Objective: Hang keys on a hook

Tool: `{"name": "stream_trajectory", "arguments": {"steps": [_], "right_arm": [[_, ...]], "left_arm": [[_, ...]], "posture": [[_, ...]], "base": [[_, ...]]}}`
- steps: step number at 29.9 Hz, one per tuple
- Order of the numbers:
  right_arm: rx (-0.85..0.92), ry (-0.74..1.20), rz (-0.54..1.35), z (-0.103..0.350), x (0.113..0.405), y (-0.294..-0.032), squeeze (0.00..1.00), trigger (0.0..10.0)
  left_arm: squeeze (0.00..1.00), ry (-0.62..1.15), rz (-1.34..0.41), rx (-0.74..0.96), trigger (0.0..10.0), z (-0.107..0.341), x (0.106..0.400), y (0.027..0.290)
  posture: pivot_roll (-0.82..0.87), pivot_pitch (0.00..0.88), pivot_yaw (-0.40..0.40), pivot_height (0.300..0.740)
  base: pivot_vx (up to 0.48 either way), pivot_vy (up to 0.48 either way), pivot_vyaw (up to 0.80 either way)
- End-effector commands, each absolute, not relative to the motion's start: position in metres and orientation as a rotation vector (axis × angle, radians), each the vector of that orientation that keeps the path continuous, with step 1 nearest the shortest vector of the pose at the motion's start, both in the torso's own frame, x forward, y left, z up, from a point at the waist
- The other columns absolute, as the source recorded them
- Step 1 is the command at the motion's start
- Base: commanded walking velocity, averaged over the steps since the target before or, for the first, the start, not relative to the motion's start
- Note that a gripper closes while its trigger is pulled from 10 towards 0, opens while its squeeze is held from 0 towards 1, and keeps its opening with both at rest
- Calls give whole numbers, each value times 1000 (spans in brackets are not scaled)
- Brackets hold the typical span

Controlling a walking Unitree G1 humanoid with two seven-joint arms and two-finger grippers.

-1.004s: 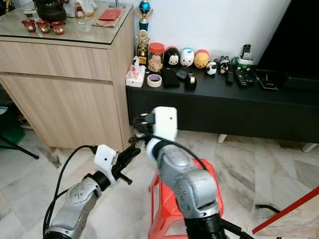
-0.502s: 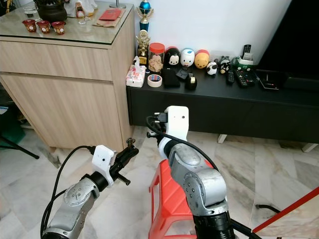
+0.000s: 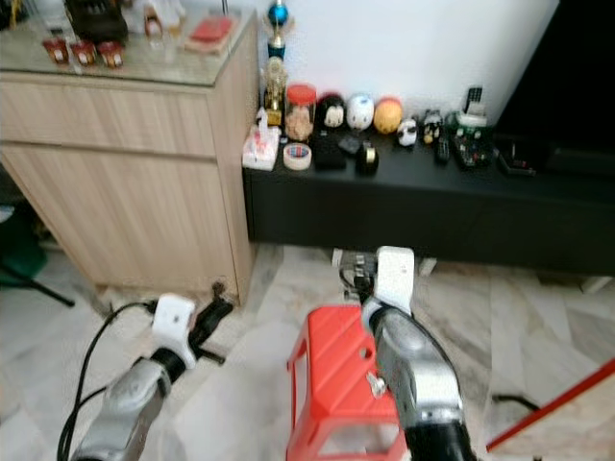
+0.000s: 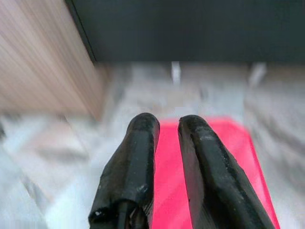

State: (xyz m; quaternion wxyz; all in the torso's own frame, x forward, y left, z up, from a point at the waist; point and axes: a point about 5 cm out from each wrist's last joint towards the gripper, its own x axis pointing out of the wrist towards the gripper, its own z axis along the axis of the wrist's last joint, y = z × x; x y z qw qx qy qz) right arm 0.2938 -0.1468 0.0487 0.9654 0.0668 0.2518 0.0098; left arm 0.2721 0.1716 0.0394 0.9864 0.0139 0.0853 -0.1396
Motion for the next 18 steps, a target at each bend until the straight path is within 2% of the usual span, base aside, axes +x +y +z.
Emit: {"name": "stream_trajectory", "arguments": {"steps": [1, 4, 9, 11, 18], "right_arm": [[131, 527, -9, 31, 287, -156, 0, 10000], [111, 624, -33, -5, 267, -161, 0, 10000], [120, 689, -33, -29, 250, -161, 0, 10000], [141, 738, -26, -46, 235, -160, 0, 10000], [149, 798, -57, -64, 215, -165, 0, 10000]], "left_arm": [[0, 194, -242, 24, 10000, 32, 268, 177], [0, 258, -184, 26, 10000, 17, 261, 189], [0, 324, -141, 40, 10000, 4, 254, 199], [0, 433, -96, 49, 10000, -15, 242, 208], [0, 606, -34, 87, 10000, -41, 219, 224]], "posture": [[90, 25, -108, 740], [86, 24, -105, 740], [87, 22, -99, 740], [82, 18, -94, 740], [77, 10, -86, 740]], "base": [[0, 0, 0], [0, 0, 0], [0, 0, 0], [0, 0, 0], [0, 0, 0]]}}
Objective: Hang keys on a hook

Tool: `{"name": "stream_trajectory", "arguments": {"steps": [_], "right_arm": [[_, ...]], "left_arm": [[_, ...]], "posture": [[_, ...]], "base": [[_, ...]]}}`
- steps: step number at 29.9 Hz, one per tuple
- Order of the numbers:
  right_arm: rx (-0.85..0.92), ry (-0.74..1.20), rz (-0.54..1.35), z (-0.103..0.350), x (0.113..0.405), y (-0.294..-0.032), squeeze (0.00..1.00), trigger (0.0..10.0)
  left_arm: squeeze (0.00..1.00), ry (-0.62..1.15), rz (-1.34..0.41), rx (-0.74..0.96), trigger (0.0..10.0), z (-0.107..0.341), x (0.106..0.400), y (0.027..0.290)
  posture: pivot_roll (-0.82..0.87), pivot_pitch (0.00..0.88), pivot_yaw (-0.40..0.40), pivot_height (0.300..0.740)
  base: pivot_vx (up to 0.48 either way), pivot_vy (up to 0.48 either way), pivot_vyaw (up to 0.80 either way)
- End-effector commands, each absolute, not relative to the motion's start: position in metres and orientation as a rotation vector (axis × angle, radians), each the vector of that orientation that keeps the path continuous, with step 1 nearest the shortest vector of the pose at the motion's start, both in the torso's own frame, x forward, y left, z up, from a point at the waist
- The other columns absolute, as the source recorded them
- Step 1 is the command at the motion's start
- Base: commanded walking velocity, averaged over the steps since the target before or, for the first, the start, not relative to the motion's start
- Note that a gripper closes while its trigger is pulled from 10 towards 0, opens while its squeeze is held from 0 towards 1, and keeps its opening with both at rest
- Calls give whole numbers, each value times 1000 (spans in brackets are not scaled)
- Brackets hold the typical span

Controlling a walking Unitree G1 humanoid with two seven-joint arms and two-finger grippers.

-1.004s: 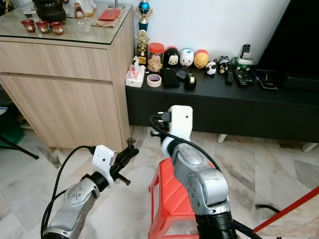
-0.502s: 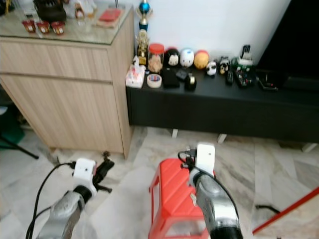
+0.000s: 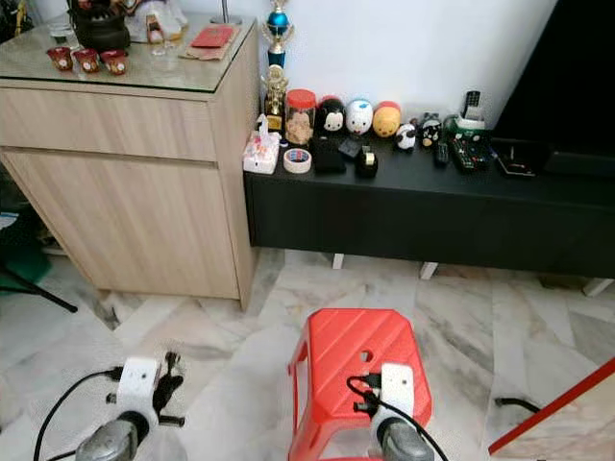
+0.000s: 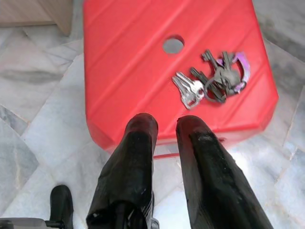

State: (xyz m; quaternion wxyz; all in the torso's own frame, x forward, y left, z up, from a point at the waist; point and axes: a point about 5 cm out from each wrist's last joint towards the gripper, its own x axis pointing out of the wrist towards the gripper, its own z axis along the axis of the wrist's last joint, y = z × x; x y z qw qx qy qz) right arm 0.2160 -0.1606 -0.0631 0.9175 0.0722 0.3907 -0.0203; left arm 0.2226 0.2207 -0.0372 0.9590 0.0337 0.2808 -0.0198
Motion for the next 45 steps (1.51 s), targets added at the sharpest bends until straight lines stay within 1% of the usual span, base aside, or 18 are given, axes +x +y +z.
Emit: {"name": "stream_trajectory", "arguments": {"steps": [1, 6, 9, 13, 20, 21, 24, 38, 45], "right_arm": [[145, 802, -60, -65, 212, -166, 0, 10000], [121, 826, -72, -74, 197, -166, 0, 10000], [136, 839, -79, -80, 187, -162, 0, 10000], [120, 905, -79, -89, 172, -155, 0, 10000], [121, 923, -66, -92, 167, -147, 0, 10000], [127, 924, -74, -92, 168, -152, 0, 10000], [128, 926, -83, -92, 168, -156, 0, 10000], [93, 955, -69, -94, 164, -158, 0, 10000], [101, 960, -62, -95, 162, -155, 0, 10000]], "left_arm": [[0, 626, -28, 92, 10000, -44, 216, 226], [0, 703, -2, 115, 10000, -54, 204, 232], [0, 737, 18, 122, 10000, -58, 199, 236], [0, 825, 50, 136, 10000, -69, 184, 238], [0, 864, 81, 104, 10000, -74, 175, 237], [0, 866, 87, 93, 10000, -75, 174, 236], [0, 865, 93, 87, 10000, -75, 174, 236], [0, 894, 96, 72, 10000, -80, 166, 234], [0, 923, 90, 72, 10000, -83, 160, 233]], "posture": [[74, 8, -84, 740], [73, 5, -79, 740], [64, 0, -73, 740], [55, 0, -67, 740], [52, 0, -67, 740], [52, 0, -67, 740], [52, 0, -67, 740], [46, 0, -71, 740], [36, 0, -57, 740]], "base": [[0, 0, 0], [0, 0, 0], [0, 0, 0], [0, 0, 0], [0, 0, 0], [0, 0, 0], [0, 0, 0], [0, 0, 0], [0, 0, 0]]}}
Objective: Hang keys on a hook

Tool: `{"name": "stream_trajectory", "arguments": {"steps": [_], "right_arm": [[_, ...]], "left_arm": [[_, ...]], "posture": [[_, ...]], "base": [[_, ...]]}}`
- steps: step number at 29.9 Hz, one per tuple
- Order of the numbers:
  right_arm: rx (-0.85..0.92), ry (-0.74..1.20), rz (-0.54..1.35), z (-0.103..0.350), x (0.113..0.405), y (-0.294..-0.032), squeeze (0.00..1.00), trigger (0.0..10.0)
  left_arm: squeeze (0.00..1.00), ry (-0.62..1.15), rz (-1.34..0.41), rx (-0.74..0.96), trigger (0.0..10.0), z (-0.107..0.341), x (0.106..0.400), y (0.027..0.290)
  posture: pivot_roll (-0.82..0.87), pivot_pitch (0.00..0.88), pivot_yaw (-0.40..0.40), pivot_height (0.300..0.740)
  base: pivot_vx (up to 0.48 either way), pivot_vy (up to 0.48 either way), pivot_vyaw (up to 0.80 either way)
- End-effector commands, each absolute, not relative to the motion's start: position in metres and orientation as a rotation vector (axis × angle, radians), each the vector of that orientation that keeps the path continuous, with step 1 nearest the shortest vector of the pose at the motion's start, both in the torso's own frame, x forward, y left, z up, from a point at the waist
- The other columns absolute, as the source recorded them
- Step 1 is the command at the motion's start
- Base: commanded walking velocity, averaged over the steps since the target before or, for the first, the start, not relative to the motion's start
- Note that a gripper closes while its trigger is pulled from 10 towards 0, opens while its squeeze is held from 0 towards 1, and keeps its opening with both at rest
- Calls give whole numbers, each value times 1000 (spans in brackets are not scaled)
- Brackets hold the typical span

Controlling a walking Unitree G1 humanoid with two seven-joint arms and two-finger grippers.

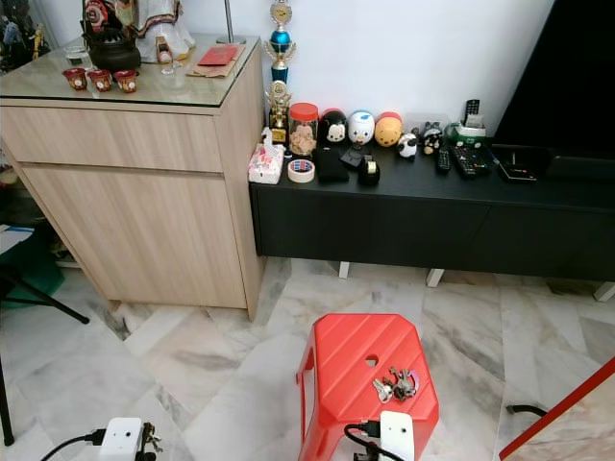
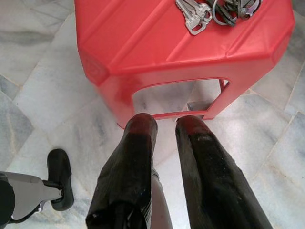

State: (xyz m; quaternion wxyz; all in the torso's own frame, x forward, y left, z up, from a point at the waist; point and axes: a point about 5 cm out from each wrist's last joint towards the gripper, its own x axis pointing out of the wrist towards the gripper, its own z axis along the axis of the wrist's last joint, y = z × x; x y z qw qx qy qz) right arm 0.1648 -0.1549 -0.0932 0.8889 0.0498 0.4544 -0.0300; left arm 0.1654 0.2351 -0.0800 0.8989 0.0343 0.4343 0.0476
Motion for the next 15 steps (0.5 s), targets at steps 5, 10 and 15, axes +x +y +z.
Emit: {"name": "stream_trajectory", "arguments": {"steps": [5, 10, 15], "right_arm": [[99, 965, -62, -95, 160, -155, 0, 10000], [99, 970, -65, -96, 159, -156, 0, 10000], [80, 972, -33, -96, 159, -154, 0, 10000]], "left_arm": [[0, 927, 91, 70, 10000, -84, 159, 233], [0, 937, 90, 64, 10000, -85, 156, 232], [0, 940, 96, 57, 10000, -86, 155, 232]], "posture": [[39, 0, -57, 740], [40, 0, -57, 740], [40, 0, -56, 740]], "base": [[0, 0, 0], [-241, 0, 0], [-259, 0, 0]]}}
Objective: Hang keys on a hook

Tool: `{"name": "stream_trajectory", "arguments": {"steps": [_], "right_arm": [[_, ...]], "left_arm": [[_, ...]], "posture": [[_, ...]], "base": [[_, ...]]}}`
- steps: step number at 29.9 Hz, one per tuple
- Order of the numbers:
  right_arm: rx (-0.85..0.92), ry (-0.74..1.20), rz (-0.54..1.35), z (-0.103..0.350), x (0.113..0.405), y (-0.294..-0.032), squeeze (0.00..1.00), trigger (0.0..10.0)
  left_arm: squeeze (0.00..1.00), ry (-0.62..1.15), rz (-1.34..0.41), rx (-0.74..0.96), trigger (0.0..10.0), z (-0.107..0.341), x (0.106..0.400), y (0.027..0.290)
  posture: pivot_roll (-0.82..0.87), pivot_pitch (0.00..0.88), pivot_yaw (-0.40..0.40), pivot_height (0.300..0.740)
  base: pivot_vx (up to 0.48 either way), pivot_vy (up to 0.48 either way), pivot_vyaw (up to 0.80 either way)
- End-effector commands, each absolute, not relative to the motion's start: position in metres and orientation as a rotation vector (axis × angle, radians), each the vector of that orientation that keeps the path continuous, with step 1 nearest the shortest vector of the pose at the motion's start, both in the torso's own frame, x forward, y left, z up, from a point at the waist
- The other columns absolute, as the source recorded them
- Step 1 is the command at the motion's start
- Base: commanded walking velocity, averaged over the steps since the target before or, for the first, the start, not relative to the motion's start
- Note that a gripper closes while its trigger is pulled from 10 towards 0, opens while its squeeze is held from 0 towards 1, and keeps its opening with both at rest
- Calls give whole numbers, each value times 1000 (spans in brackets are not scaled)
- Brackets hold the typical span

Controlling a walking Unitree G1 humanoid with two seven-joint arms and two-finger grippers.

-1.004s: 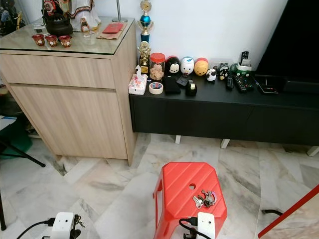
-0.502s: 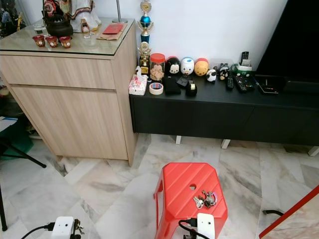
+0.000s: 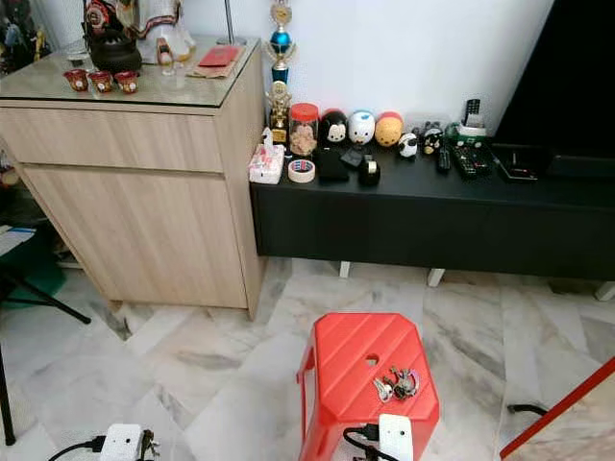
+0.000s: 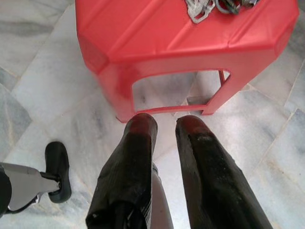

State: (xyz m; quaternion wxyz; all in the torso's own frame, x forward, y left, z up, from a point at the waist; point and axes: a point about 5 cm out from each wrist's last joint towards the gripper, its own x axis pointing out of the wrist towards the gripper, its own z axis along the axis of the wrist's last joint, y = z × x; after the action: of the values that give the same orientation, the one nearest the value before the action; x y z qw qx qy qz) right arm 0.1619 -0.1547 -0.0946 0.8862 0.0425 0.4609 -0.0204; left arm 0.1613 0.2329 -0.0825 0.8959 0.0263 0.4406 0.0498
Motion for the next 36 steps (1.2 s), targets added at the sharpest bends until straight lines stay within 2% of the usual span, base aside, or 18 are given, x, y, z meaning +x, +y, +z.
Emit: {"name": "stream_trajectory", "arguments": {"steps": [1, 36], "right_arm": [[82, 972, -32, -96, 159, -154, 0, 10000], [61, 988, -17, -97, 157, -154, 0, 10000]], "left_arm": [[0, 940, 97, 56, 10000, -86, 155, 232], [0, 939, 68, 66, 10000, -87, 157, 225]], "posture": [[39, 0, -56, 740], [27, 0, -56, 740]], "base": [[-277, 0, 0], [-279, 0, 0]]}}
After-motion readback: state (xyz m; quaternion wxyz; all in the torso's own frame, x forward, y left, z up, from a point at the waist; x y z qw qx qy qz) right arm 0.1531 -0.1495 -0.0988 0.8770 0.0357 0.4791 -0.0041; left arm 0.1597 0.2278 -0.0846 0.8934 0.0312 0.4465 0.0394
